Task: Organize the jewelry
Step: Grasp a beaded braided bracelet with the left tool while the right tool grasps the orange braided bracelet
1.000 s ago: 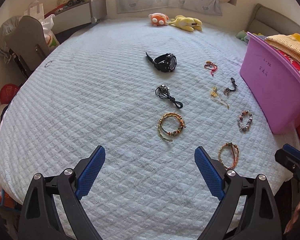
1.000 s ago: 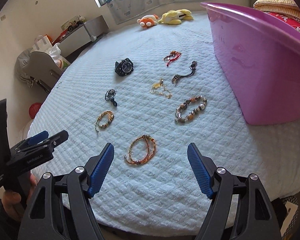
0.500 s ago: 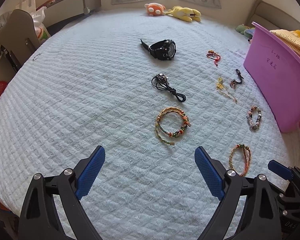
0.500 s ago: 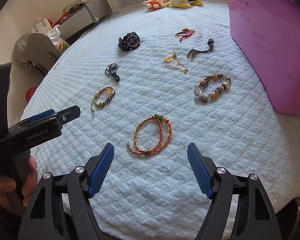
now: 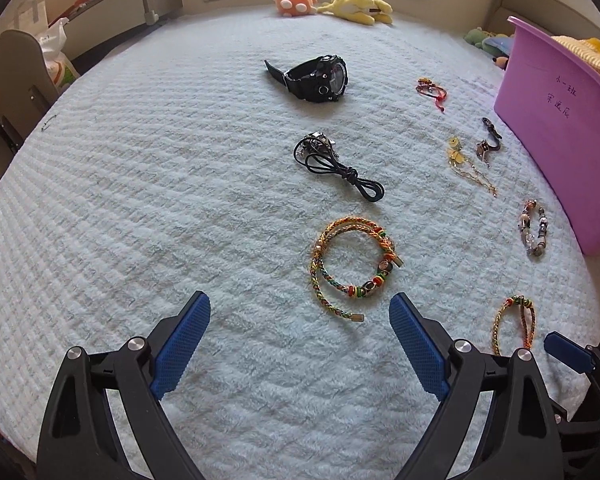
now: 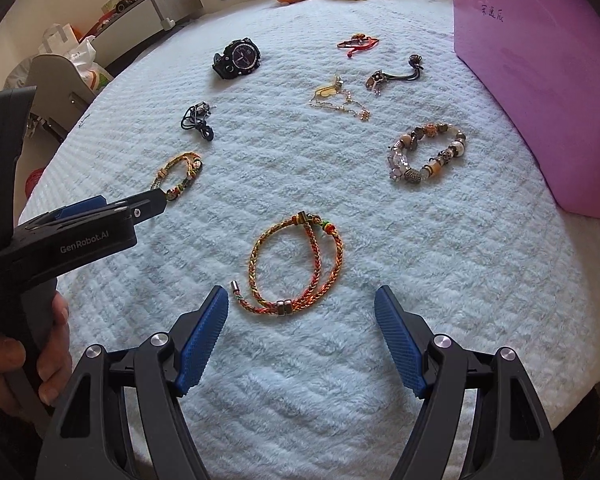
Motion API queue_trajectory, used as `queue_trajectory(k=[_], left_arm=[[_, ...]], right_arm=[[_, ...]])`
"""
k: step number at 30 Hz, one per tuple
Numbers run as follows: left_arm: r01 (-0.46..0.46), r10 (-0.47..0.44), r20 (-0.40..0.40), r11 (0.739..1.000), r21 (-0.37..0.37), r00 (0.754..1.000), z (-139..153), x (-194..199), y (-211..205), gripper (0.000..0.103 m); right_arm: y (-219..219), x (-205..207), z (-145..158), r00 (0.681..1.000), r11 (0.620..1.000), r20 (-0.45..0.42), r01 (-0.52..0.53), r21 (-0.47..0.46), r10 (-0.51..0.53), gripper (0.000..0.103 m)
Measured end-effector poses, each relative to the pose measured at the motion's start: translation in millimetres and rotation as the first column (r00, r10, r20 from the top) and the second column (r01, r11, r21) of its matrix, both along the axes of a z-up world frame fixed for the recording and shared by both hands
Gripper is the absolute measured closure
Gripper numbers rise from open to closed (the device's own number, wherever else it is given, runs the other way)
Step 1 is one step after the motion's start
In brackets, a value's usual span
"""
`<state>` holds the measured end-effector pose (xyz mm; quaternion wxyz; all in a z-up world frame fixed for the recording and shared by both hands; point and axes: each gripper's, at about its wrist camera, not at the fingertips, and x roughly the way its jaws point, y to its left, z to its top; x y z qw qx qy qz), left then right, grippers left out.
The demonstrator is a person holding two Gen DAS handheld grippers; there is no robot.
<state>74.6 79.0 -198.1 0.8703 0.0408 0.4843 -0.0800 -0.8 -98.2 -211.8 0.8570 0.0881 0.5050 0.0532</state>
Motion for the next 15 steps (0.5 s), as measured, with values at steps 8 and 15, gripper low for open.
queue_trajectory(k=[8,15], left_arm=[[0.032,-0.032,-0.008,0.999,-0.010,0.999,-11,12,0,0.014],[0.073,-0.072,0.028,0.997,-0.025,0.997,-14,17,-3,0.012]], right_arm=[[9,3,-6,0.999,0.996,0.015,0.036,-0.078,-0.035,0.031],[16,2,-10,0.999,0.991,0.044,0.035,-0.129,-0.030,0.031]])
